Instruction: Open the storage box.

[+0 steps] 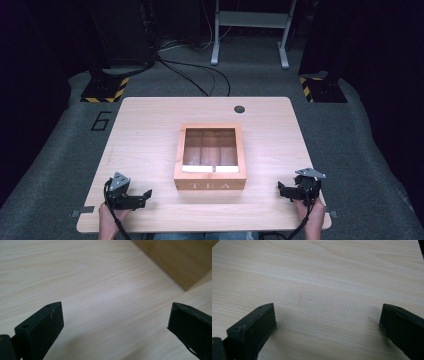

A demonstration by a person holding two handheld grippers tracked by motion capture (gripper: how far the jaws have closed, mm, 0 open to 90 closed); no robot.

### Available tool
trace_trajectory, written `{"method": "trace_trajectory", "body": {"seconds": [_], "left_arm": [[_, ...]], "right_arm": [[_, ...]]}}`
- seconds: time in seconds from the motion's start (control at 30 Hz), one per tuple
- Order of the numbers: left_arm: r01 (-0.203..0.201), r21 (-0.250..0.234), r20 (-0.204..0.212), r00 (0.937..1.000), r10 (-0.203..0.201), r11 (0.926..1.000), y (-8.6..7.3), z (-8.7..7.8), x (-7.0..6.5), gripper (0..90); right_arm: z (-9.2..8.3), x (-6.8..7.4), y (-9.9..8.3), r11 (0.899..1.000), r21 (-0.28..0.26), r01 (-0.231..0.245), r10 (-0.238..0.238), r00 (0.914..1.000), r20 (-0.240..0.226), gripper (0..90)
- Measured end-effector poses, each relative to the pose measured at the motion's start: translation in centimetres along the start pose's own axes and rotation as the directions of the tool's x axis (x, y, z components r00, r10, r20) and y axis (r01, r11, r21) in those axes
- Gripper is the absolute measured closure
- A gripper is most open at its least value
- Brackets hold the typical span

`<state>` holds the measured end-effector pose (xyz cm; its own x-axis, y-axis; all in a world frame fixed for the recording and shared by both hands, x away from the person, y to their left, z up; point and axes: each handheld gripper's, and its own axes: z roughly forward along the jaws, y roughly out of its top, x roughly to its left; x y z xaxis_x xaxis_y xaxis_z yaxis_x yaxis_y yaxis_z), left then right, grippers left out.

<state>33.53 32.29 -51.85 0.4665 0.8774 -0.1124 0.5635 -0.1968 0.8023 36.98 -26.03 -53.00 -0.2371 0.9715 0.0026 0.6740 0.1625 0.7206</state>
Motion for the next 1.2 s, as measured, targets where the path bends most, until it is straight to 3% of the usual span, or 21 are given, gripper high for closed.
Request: {"method": "trace_trajectory", "body": {"seconds": [0.2, 0.27, 0.33, 0.5, 0.7, 0.83, 0.93, 1.2], "left_arm": [[-0.006, -0.059, 0.085, 0.9963, 0.011, 0.9983, 1.5, 0.7, -1.8, 0.0], [-0.011, -0.072, 0.091, 0.9957, 0.017, 0.9974, 1.8, 0.9, -2.2, 0.0], [-0.034, -0.087, 0.130, 0.9905, 0.046, 0.9956, 2.7, 1.2, -3.3, 0.0], [-0.064, -0.108, 0.171, 0.9818, 0.082, 0.9921, 3.7, 2.1, -4.8, 0.0], [-0.102, -0.104, 0.181, 0.9762, 0.119, 0.9894, 4.4, 3.1, -6.1, 0.8], [-0.132, -0.102, 0.181, 0.9721, 0.149, 0.9859, 4.7, 3.6, -6.8, 6.5], [-0.136, -0.105, 0.172, 0.9732, 0.153, 0.9851, 4.8, 3.9, -7.1, 10.0], [-0.170, -0.115, 0.166, 0.9681, 0.188, 0.9787, 4.8, 4.3, -7.6, 21.0]], "right_arm": [[0.0, 0.0, 0.0, 1.000, 0.000, 0.000, 0.000, 1.0000, 0.000, 0.2], [0.0, 0.0, 0.0, 1.000, 0.000, -0.001, 0.001, 1.0000, -0.001, 0.2], [0.0, 0.0, 0.0, 1.000, 0.000, 0.000, 0.000, 1.0000, -0.001, 0.2], [0.0, 0.0, 0.0, 1.000, 0.000, 0.000, 0.000, 1.0000, -0.001, 0.2], [0.0, 0.0, 0.0, 1.000, 0.000, 0.001, -0.001, 1.0000, -0.002, 0.2], [0.0, 0.0, 0.0, 1.000, 0.000, 0.000, 0.000, 1.0000, -0.002, 0.3], [0.0, 0.0, 0.0, 1.000, 0.001, 0.001, -0.001, 1.0000, -0.002, 0.2], [0.0, 0.0, 0.0, 1.000, 0.000, 0.000, 0.000, 1.0000, -0.002, 0.3]]}}
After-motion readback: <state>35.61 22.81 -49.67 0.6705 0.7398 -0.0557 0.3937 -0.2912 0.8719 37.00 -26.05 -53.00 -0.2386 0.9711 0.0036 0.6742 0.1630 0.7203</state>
